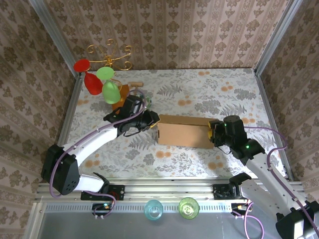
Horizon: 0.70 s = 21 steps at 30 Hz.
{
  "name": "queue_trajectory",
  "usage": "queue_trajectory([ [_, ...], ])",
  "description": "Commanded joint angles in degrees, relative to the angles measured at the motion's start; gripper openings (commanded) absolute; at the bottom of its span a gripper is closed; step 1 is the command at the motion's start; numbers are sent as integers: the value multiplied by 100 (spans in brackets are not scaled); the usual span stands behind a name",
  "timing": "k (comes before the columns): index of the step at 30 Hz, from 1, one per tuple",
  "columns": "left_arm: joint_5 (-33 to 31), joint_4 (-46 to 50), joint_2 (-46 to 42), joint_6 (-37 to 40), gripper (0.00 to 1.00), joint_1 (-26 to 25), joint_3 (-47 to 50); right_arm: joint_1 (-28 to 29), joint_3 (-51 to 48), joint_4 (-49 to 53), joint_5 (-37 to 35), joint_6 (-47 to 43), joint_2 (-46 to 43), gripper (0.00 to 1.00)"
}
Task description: Fold the paper box
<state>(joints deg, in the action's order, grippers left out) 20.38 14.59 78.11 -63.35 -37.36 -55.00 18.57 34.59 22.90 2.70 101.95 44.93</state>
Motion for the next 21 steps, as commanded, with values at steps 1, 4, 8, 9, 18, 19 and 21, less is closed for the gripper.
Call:
queue_trajectory([
  [1,58,47,-44,-86,22,-154,322,-16,-154,313,119,-189,-34,39],
  [4,-117,-143,-82,12,19,-171,330,-44,-202,195,213,-408,-4,39],
  [8,-444,-265,-42,352,15,-157,106,-290,-253,-438,630,-820,327,38],
  [9,-509,-268,-25,473,14,-136,32,-341,-198,-614,766,-949,485,38],
  [18,-810,-235,-184,1013,11,-198,20,-384,289,-545,1396,-1961,1028,38],
  [19,-816,-233,-226,974,12,-209,111,-380,165,-546,1396,-1950,895,38],
  [21,-844,-249,-395,885,13,-273,358,-396,-227,-609,1401,-1862,499,38],
])
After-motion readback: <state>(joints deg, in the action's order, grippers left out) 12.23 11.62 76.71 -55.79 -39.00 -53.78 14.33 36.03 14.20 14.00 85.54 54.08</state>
